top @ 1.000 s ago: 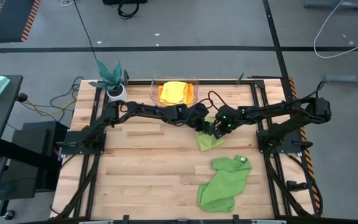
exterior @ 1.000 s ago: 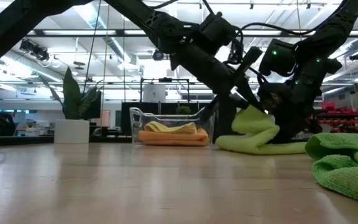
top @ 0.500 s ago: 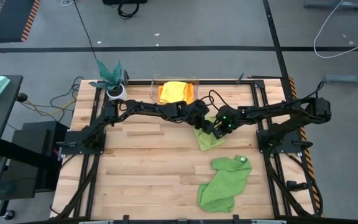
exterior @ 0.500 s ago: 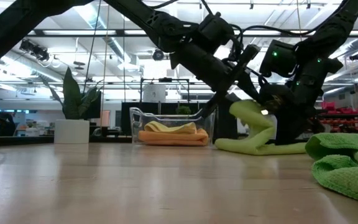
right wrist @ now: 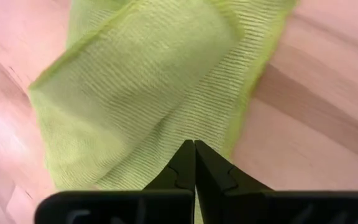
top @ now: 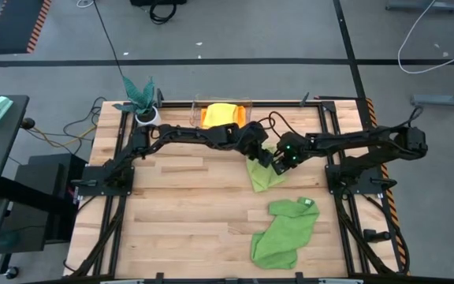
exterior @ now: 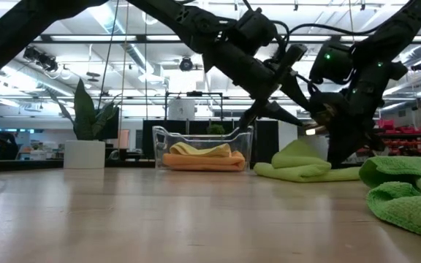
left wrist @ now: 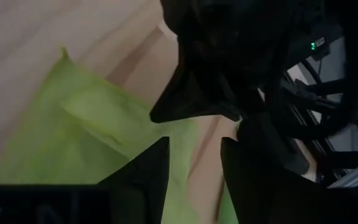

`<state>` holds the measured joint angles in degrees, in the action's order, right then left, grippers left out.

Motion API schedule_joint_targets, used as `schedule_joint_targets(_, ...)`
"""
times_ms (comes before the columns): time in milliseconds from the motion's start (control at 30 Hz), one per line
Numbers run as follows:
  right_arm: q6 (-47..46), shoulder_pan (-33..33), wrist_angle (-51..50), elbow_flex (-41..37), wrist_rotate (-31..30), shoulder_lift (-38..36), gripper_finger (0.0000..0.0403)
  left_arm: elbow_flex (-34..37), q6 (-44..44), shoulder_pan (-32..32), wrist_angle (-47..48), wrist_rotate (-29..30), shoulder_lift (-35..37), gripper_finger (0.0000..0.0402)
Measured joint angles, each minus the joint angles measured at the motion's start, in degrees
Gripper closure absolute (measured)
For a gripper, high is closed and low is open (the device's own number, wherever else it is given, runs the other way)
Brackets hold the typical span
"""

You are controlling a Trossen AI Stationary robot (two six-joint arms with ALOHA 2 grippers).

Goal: Fold microfiber towels
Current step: Fold the light green towel

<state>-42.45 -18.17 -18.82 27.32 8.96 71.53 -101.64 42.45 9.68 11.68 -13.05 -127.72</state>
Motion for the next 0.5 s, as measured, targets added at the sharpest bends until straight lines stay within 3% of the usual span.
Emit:
schedule_joint_targets(133, 0.3, -1.61, -3.92, -0.01, -1.11, -4.44, 0.0397, -4.45, -3.14, 1.54, 7.73, 0.12, 0.05, 0.0256)
schedule_joint_targets(400, -2.82, -0.6, -5.88, -0.01, -0.58, -16.49, 0.04, -9.03, -11.59, 1.47, 37.37, 2.25, 0.05, 0.0279)
schedule_joint_targets(500, -3.02, -0.28, -5.74, 0.0, -0.82, -17.82, 0.04, -7.69, -12.06, 0.55, 39.67, 4.23, 0.0, 0.0287)
